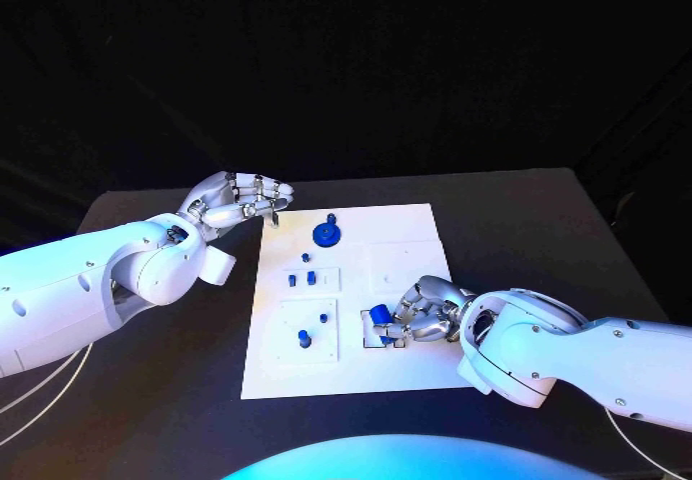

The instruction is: Assemble the parts on the task board

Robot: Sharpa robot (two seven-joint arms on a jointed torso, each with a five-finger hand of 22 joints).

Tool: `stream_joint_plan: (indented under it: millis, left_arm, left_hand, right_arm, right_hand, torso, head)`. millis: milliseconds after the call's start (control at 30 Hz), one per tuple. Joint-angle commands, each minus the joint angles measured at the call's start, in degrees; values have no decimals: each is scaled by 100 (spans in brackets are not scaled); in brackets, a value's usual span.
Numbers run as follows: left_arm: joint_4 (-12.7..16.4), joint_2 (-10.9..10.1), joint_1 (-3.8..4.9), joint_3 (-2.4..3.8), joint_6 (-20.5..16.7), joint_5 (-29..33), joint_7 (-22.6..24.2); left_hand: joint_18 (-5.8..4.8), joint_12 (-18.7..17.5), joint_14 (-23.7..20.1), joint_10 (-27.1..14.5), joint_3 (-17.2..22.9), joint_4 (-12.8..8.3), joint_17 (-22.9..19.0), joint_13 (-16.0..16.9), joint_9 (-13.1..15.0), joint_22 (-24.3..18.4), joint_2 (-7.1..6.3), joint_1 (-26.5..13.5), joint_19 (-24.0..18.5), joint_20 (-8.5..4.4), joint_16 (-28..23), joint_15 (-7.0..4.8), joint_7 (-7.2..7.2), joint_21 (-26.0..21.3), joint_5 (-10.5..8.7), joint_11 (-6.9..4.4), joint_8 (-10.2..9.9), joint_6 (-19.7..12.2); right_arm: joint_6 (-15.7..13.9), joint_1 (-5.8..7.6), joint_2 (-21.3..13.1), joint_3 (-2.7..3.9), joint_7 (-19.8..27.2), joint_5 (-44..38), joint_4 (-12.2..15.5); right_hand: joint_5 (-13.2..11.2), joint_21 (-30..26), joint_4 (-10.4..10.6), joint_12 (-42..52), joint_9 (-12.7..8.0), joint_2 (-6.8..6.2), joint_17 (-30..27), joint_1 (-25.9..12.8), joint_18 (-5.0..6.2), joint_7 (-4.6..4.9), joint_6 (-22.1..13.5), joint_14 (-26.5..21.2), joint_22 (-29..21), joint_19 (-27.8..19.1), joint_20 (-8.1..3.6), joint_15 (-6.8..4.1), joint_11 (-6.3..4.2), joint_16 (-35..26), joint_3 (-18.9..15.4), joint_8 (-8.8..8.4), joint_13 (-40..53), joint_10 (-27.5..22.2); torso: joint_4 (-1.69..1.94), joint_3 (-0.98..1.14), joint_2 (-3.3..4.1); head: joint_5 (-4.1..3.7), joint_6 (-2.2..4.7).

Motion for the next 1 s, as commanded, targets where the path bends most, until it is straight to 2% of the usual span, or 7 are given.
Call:
stream_joint_plan:
  millis: [33, 500, 600, 700, 767, 833, 1000]
  left_arm:
    - [13, 1, -2, 4, 119, 174, 27]
    - [23, -9, -2, 4, 130, 204, 15]
    - [25, -12, -2, 4, 131, 204, 11]
    - [31, -18, -2, 4, 135, 204, 3]
    - [37, -25, -2, 4, 149, 202, -7]
    - [41, -29, -2, 4, 166, 200, -18]
    - [47, -32, -1, 4, 188, 198, -30]
  left_hand:
    - [81, 29, -27, -33, 8, -9, -6, -7, -9, 4, 17, 8, -31, 9, -19, -7, 16, -17, 26, 10, 23, -50]
    - [81, 29, -27, -33, 8, -9, -6, -7, -9, 4, 17, 8, -31, 9, -19, -7, 16, -17, 26, 10, 23, -50]
    - [81, 29, -27, -33, 8, -9, -6, -7, -9, 4, 17, 8, -31, 9, -19, -7, 16, -17, 26, 10, 23, -50]
    - [81, 29, -27, -33, 8, -9, -6, -7, -9, 4, 17, 8, -31, 9, -19, -7, 16, -17, 26, 10, 23, -50]
    - [81, 37, -32, -43, 17, -8, -8, -9, -11, 5, 24, 2, -37, 11, -18, -5, 18, -15, 27, 12, 28, -56]
    - [79, 46, -34, -46, 20, 7, -8, -9, -10, 5, 36, -16, -41, 14, -16, -1, 18, -17, 27, 14, 37, -51]
    - [79, 51, -35, -47, 20, 15, -8, -9, -12, 4, 38, -28, -44, 16, -14, 1, 19, -19, 27, 15, 40, -53]
  right_arm:
    - [202, -17, 33, -4, -59, 36, 3]
    - [113, -21, 126, -4, -45, -75, -96]
    - [84, -21, 160, -4, -56, -142, -134]
    - [49, -21, 191, -4, -90, -252, -182]
    - [40, -20, 210, -4, -115, -319, -213]
    - [54, -19, 232, -4, -139, -382, -238]
    - [153, -19, 273, -4, -190, -512, -278]
  right_hand:
    - [-24, 25, -14, 22, 128, -15, 1509, -56, -81, -93, 119, 608, 1510, 599, -11, -36, -1, 19, -3, 48, 1509, 605]
    - [-67, 25, -11, 22, 132, -31, 1509, -102, -81, -91, 113, 608, 1510, 599, -9, -34, 1, 19, -21, 53, 1509, 605]
    - [-425, 25, -10, 22, 153, -38, 1509, -237, -81, -93, 108, 608, 1510, 599, -5, -32, 1, 19, -116, 80, 1509, 605]
    - [-1274, 25, 15, 22, 196, 24, 1509, -600, -81, -103, 111, 608, 1510, 599, -6, -38, 1, 19, -482, 138, 1509, 605]
    - [-1305, 25, 1, 22, 232, 179, 1509, -856, -81, -96, 81, 608, 1510, 599, -4, -36, -2, 19, -868, 177, 1509, 605]
    - [-1399, 25, 5, 22, 255, 203, 1509, -893, -81, -96, 58, 608, 1510, 599, -3, -34, 2, 19, -1207, 202, 1509, 605]
    - [-1437, 25, 23, 22, 277, -30, 1509, -990, -81, -86, 0, 608, 1510, 599, -3, -31, 8, 19, -1705, 213, 1509, 605]
  torso:
    - [-2, 5, -2]
    - [-1, 6, 6]
    - [-2, 5, 3]
    - [-2, 3, 2]
    - [1, 2, 4]
    - [-2, 2, 3]
    - [-7, 1, 0]
  head:
    - [-4, -7]
    - [9, 7]
    - [7, 5]
    - [15, 3]
    - [17, 5]
    - [22, 6]
    - [26, 3]
